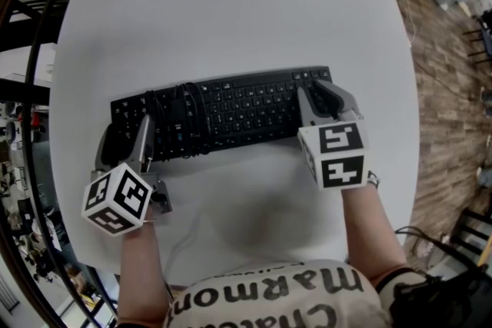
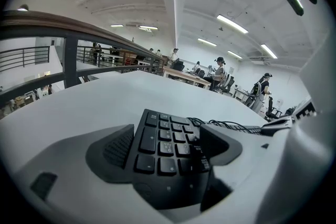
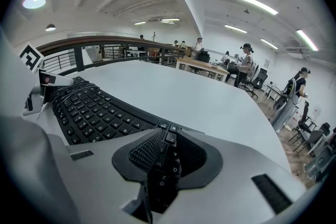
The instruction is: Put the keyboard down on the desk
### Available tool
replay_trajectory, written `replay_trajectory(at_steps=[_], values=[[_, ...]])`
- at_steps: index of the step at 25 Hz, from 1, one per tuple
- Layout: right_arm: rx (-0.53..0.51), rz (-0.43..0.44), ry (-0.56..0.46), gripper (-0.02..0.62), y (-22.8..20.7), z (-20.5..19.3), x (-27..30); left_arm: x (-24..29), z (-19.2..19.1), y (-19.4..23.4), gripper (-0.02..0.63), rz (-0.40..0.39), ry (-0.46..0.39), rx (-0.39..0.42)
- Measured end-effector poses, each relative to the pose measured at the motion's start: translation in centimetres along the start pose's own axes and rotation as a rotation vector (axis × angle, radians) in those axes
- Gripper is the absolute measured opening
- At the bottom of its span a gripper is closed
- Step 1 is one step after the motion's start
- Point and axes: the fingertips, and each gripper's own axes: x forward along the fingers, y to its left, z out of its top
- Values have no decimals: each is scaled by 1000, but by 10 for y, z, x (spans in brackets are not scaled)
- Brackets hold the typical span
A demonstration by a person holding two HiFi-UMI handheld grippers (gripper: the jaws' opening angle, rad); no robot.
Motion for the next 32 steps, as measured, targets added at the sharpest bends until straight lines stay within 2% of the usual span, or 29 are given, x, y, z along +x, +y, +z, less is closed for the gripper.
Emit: replay_trajectory(at_steps=[12, 19, 24, 28, 32], values=[[-8, -29, 1, 106, -1, 0, -1, -3, 3, -3, 388, 7, -48, 37], [-131, -101, -17, 95, 1, 7, -3, -8, 7, -4, 388, 31, -102, 77], [-49, -53, -8, 95, 7, 9, -4, -9, 9, -5, 388, 37, -125, 102], [-70, -32, -28, 95, 15, 15, -3, -11, 9, -8, 388, 41, -146, 127], [-44, -3, -31, 95, 11, 22, -6, -16, 15, -19, 388, 37, -172, 146]])
